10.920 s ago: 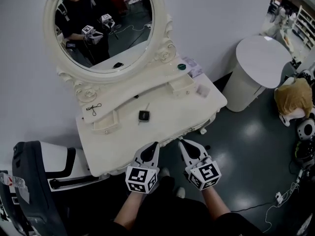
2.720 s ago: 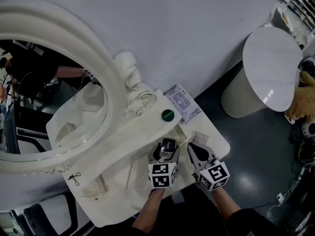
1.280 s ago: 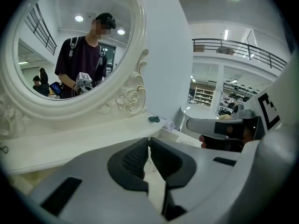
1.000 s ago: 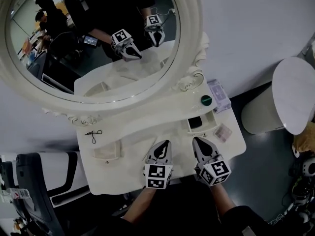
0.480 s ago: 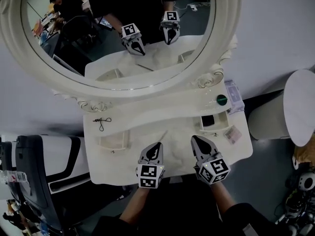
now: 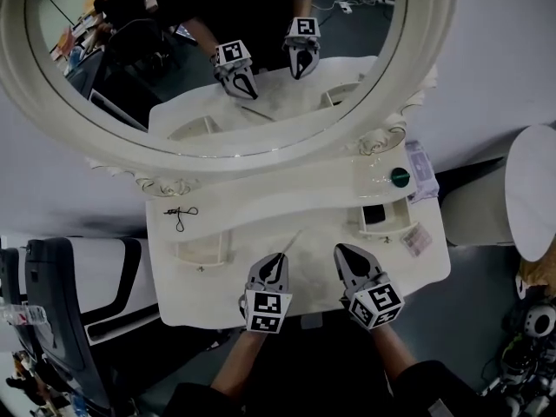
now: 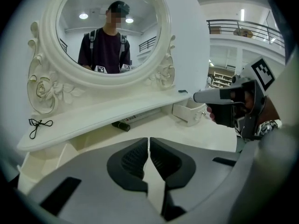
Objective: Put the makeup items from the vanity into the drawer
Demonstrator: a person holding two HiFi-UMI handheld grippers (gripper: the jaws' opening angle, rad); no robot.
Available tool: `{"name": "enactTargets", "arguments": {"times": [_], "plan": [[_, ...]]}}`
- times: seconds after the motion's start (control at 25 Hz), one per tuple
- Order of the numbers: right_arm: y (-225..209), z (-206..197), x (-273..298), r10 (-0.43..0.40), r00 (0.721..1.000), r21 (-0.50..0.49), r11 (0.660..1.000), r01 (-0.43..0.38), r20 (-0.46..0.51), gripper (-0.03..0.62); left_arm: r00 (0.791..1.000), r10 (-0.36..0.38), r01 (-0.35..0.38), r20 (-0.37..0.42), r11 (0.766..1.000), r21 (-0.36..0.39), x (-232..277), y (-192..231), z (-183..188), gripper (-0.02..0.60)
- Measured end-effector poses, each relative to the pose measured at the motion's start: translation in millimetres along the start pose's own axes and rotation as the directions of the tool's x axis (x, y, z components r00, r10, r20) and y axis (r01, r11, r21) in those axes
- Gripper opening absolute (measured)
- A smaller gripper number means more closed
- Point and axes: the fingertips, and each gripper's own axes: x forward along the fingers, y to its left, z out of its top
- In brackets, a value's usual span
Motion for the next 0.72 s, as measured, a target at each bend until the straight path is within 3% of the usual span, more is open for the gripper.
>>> {"name": "enactTargets", "arguments": {"times": [0.2,0.36,0.52,0.72], "plan": [[1,-13,8,-0.004,1.000,0.011,1.000,0.004,-0.030,0.023,0.997,-0.029,0.030,-0.071,0.999,0.022,21,4,-24,0.020],[-1,-23,16,-0.008,0.999,0.018,1.000,0.009,-0.050,0.023,0.984,-0.072,0.080,-0.163,0.996,0.045,36,7,-44,0.103],[-6,-30,20,-0.021,0.998,0.028,0.999,0.022,-0.061,0.023,0.966,-0.088,0.105,-0.245,0.993,0.057,45,12,-63,0.103],[-16,-37,23,-0.042,0.997,0.042,0.998,0.044,-0.062,0.023,0.946,-0.136,0.151,-0.293,0.988,0.031,51,12,-76,0.103]]}}
